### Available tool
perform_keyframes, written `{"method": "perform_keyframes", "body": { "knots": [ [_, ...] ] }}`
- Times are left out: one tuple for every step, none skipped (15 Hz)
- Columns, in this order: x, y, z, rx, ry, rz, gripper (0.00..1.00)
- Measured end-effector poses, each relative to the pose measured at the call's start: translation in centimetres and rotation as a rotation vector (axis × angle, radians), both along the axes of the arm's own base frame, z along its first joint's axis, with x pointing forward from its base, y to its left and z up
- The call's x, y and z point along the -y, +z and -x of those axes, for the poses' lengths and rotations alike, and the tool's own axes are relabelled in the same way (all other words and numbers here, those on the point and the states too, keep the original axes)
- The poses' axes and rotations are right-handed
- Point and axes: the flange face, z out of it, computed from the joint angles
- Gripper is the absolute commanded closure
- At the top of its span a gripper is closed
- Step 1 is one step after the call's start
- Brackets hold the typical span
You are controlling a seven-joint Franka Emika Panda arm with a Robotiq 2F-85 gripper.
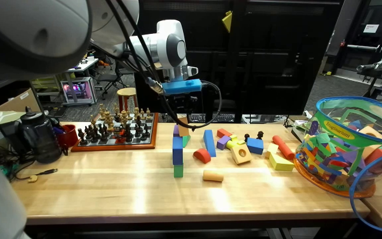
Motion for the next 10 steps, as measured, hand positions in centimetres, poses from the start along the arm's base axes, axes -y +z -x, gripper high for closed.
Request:
{"method": "perform_keyframes", "body": {
  "knots": [
    [0.0,-0.3,0.0,0.003,0.0,-0.002,0.84],
    [0.0,-0.5,0.1,0.004,0.0,-0.003,0.84],
    [0.0,-0.6,0.1,0.007,-0.003,-0.005,0.84],
    [0.1,-0.6,0.1,0.012,-0.007,-0.005,0.84],
    [0.1,-0.6,0.1,0.014,-0.013,-0.006,0.84],
    [0.2,-0.5,0.2,0.017,-0.021,-0.007,0.84],
    [0.3,-0.4,0.4,0.019,-0.032,-0.007,0.84],
    [0.3,-0.3,0.7,0.021,-0.04,-0.007,0.84],
    [0.3,-0.2,0.9,0.024,-0.048,-0.007,0.84],
    [0.3,-0.2,1.2,0.027,-0.054,-0.008,0.84]
  ]
}}
